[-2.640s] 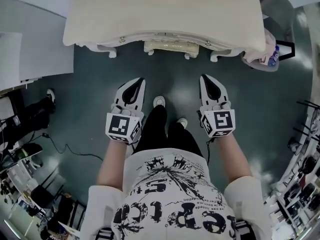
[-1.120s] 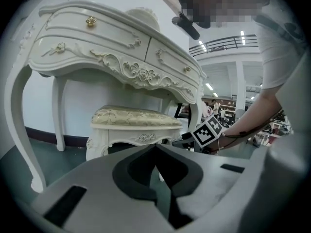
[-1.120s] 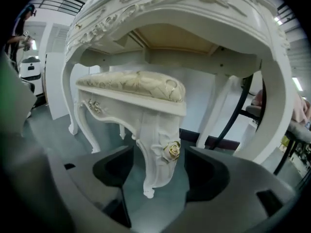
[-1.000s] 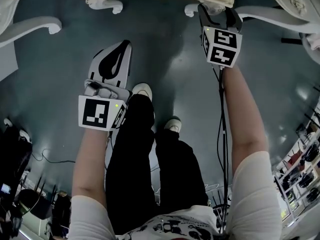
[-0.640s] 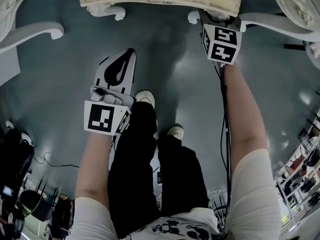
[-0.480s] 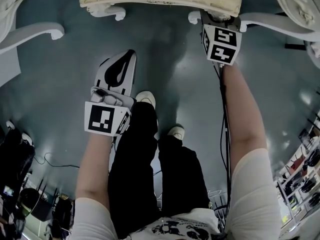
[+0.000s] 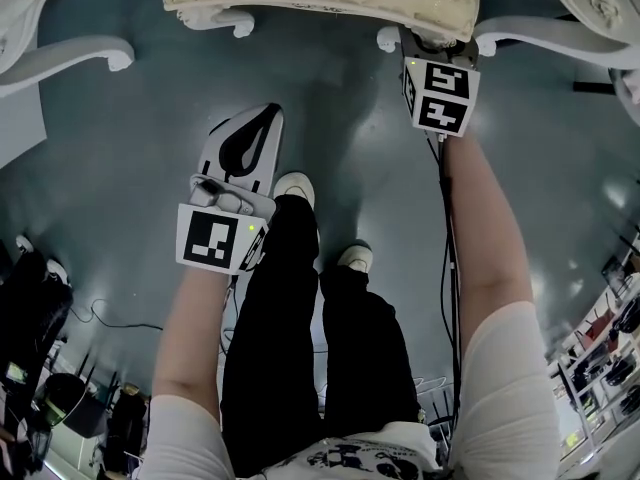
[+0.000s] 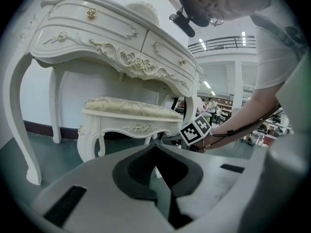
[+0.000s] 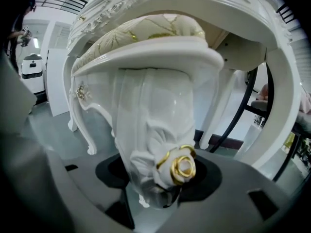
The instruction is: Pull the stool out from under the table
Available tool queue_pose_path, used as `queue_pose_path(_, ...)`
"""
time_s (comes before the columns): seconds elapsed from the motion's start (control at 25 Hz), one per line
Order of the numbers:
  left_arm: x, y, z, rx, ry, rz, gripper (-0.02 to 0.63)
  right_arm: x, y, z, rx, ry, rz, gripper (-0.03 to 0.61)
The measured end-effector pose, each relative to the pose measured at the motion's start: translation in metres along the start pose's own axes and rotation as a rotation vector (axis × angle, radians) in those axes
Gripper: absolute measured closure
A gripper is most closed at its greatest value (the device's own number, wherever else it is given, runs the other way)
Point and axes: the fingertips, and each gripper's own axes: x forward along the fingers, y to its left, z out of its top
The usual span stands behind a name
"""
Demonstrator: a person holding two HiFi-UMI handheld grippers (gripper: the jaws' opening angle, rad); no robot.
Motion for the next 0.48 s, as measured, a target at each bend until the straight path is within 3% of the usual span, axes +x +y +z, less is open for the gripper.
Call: queue_pose_path(0.48,-0.038,-0.043,-0.016,-0.024,-0.005,0.014,0.597,-0.057,0.029,-0.04,-0.042,0.035,0.084,0.307)
